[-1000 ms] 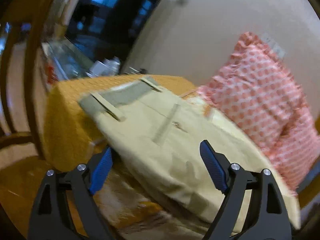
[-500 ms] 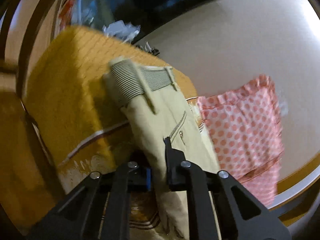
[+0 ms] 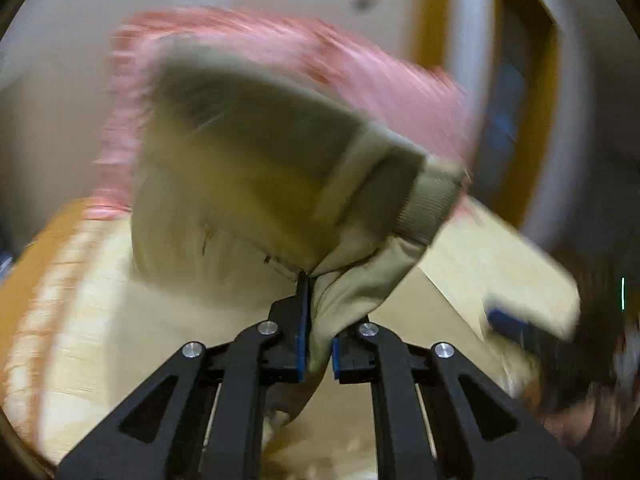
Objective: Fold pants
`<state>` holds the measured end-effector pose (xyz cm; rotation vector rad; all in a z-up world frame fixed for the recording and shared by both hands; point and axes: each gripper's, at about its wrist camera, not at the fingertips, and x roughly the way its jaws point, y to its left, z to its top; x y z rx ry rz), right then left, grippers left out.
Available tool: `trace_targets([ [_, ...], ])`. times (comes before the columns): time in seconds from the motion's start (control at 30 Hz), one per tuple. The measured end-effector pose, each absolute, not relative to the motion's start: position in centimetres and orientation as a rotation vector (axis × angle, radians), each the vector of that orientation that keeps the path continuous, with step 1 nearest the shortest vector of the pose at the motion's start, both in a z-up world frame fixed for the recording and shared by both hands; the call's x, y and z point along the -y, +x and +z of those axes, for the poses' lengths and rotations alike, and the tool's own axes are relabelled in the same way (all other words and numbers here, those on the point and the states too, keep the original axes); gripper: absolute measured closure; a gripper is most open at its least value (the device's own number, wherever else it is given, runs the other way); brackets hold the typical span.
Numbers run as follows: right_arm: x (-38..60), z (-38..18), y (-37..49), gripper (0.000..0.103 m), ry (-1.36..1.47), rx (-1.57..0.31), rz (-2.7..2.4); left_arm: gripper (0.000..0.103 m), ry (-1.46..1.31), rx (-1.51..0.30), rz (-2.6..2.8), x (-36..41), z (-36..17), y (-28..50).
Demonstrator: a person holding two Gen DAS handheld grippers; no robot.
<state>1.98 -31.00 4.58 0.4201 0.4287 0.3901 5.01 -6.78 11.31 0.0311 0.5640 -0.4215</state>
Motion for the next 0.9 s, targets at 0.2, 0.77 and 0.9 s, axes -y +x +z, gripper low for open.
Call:
trace_targets([
  [0.2, 35.5, 3.4, 3.1, 0.023, 0.599, -0.476, 0.357, 0.096, 0.142, -0.701, -0.558, 12.4, 5.2, 3.4],
  [0.77, 32.6, 1.1, 12.8, 0.048, 0.585, -0.827, 0.428, 0.034, -0.176, -0.652, -0.478, -0.1, 9.4, 6.0],
  [0.9, 32.9, 0.8, 13.7, 0.055, 0.592, -0.838, 0.442, 0.046, -0.334, -0.813, -0.337, -7.4, 6.9, 13.1],
])
